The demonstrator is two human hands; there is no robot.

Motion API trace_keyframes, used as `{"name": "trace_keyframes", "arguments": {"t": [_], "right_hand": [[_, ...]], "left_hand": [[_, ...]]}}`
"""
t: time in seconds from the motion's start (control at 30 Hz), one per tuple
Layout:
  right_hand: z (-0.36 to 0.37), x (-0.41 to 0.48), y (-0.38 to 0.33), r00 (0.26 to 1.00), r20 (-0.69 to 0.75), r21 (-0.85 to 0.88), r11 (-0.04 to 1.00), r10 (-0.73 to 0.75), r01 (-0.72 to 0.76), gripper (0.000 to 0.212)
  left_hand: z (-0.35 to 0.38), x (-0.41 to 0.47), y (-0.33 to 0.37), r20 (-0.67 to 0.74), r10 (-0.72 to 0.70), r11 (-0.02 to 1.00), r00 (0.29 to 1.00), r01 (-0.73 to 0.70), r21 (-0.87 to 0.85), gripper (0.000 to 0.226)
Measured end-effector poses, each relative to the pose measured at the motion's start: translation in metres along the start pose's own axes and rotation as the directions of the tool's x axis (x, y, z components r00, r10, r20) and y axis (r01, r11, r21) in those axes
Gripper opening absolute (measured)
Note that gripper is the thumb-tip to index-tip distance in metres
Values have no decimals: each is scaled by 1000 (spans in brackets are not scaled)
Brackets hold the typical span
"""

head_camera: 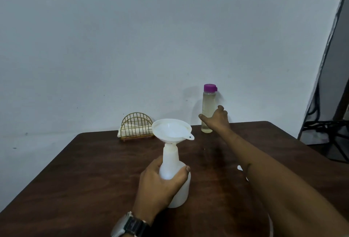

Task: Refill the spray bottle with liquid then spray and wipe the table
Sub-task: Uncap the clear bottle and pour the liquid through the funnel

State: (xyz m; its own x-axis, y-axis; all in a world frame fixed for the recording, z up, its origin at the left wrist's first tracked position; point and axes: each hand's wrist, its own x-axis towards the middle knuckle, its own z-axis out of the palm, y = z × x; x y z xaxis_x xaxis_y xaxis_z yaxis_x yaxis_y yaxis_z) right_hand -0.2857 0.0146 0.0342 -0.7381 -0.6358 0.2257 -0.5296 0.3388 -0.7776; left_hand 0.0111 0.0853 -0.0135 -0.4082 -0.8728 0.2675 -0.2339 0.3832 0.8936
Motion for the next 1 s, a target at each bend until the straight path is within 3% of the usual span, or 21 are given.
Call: {"name": "trace_keyframes", "arguments": {"t": [0.13, 0.27, 0.43, 0.77, 1.0], "right_hand": [[15, 26, -4, 998, -48, 92, 995, -38, 43, 93], [20, 36, 4, 995, -85, 78, 996, -43, 50, 72], [15, 21, 7, 995, -66, 59, 995, -75, 79, 66], [-25, -121, 3, 982, 9, 144, 972, -188, 185, 52], [-57, -217, 3, 977, 48, 139, 970, -209, 201, 46]], "left_hand": [[1, 2, -7, -28, 5, 1000, 1000, -5, 9, 32], [2, 3, -6, -16, -14, 1000, 1000, 14, 23, 33], [0, -1, -1, -8, 12, 1000, 1000, -12, -4, 28], [-6, -10, 10, 3, 25, 999, 1000, -25, -21, 19], [-8, -41, 19, 4, 12, 1000, 1000, -12, 29, 26]]}}
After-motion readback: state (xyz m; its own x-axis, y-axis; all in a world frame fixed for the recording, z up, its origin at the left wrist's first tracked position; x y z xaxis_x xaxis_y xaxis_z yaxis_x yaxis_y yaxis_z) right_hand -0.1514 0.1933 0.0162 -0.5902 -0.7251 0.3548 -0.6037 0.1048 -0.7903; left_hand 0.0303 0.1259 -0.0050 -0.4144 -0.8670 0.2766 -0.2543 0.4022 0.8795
